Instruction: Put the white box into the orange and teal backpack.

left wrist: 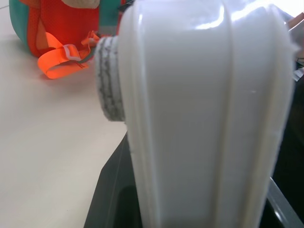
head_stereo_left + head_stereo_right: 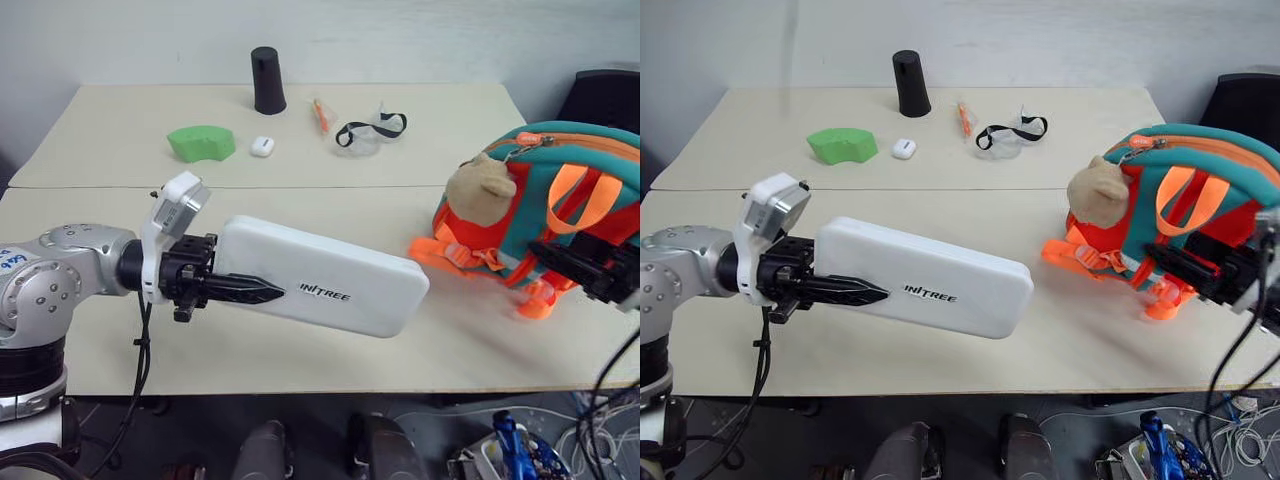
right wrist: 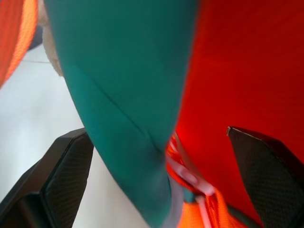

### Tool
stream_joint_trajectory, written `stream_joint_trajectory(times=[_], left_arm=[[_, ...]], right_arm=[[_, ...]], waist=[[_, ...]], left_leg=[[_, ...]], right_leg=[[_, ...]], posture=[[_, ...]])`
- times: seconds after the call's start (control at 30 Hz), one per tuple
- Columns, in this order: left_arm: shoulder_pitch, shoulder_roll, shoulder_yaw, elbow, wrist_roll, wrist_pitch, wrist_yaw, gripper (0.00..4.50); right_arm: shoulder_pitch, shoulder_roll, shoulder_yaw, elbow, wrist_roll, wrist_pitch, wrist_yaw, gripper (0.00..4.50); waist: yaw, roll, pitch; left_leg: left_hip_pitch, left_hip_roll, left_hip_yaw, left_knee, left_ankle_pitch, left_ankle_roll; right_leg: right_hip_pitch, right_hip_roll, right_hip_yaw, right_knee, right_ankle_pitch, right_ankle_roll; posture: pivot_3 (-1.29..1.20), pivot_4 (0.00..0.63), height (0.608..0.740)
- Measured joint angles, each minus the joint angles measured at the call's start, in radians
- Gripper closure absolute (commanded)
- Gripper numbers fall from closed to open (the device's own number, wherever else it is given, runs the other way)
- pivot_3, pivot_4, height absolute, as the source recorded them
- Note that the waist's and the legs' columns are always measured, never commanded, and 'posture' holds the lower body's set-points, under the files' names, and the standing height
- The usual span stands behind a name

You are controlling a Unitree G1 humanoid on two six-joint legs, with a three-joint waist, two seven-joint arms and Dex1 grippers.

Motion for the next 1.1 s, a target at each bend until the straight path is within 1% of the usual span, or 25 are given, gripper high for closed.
stream_joint_trajectory(times=[0.13,0.23,0.33,0.47,0.6,0.63,0.8,0.93,1.03,1.1], left_arm=[[-0.028,0.0,-0.016,0.012,0.0,-0.02,0.003,3.18],[-0.038,0.0,-0.019,0.03,0.0,-0.028,0.004,3.18],[-0.038,0.0,-0.022,0.04,0.0,-0.033,0.01,3.18],[-0.038,0.002,-0.022,0.051,0.001,-0.047,0.015,3.18],[-0.038,0.012,-0.022,0.102,0.018,-0.07,0.02,3.18],[-0.039,0.019,-0.022,0.125,0.031,-0.084,0.019,3.18],[-0.079,0.024,-0.039,0.256,0.121,-0.162,0.018,3.18],[-0.123,0.042,-0.055,0.362,0.185,-0.227,-0.005,3.18],[-0.157,0.049,-0.061,0.401,0.211,-0.254,-0.027,3.18],[-0.181,0.05,-0.068,0.406,0.223,-0.27,-0.047,3.18]], right_arm=[[-0.106,0.071,0.106,0.055,-0.049,-0.03,-0.037,0.05],[-0.157,0.096,0.138,0.057,-0.059,-0.042,-0.049,0.63],[-0.16,0.099,0.139,0.044,-0.05,-0.037,-0.044,1.64],[-0.155,0.098,0.138,-0.03,0.003,-0.002,-0.02,2.98],[-0.139,0.091,0.138,-0.088,0.048,0.042,0.001,4.34],[-0.135,0.088,0.138,-0.11,0.062,0.058,0.011,4.49],[-0.106,0.042,0.141,-0.26,0.178,0.142,0.091,4.49],[-0.023,-0.025,0.17,-0.389,0.258,0.194,0.204,4.49],[-0.008,-0.058,0.173,-0.444,0.333,0.229,0.273,4.49],[-0.003,-0.099,0.172,-0.471,0.397,0.257,0.325,4.49]], waist=[[0.0,0.0,0.0],[0.0,0.0,0.0],[0.0,0.0,0.0],[0.0,0.0,0.0],[0.0,0.001,0.0],[-0.001,0.001,0.0],[0.002,0.001,0.0],[0.001,0.001,0.0],[0.0,0.0,0.001],[0.002,0.0,0.001]], left_leg=[[-0.001,0.0,0.0,0.0,0.0,0.0],[-0.001,0.0,0.0,0.0,0.0,0.0],[-0.001,0.0,0.0,0.0,0.0,0.0],[-0.001,0.0,0.0,0.0,0.0,0.0],[-0.001,0.0,0.0,0.0,0.0,0.0],[-0.001,0.0,0.0,0.0,0.0,0.0],[-0.002,0.001,0.0,0.0,0.0,0.0],[-0.003,0.0,0.0,-0.002,0.0,0.001],[-0.003,0.001,0.0,-0.001,-0.001,0.001],[-0.003,0.001,0.0,-0.001,-0.001,0.001]], right_leg=[[-0.001,0.0,0.0,0.0,0.0,0.0],[-0.001,0.0,0.0,0.0,0.0,0.0],[-0.001,0.0,0.0,0.0,0.0,0.0],[-0.001,0.0,0.0,0.0,0.0,0.0],[-0.001,0.0,0.0,0.0,0.0,0.0],[-0.002,0.0,0.0,0.0,0.0,0.0],[-0.002,0.0,-0.001,-0.001,0.0,0.0],[-0.003,0.0,-0.001,-0.001,0.0,0.0],[-0.003,0.0,-0.002,-0.001,0.0,0.0],[-0.003,0.0,-0.002,-0.002,0.0,0.0]], posture=[[0.0,0.15,0.74],[0.0,0.15,0.74],[0.0,0.15,0.74],[0.0,0.15,0.74],[0.0,0.15,0.74],[0.0,0.15,0.74],[0.0,0.15,0.74],[0.0,0.15,0.74],[0.0,0.15,0.74],[0.0,0.15,0.74]])
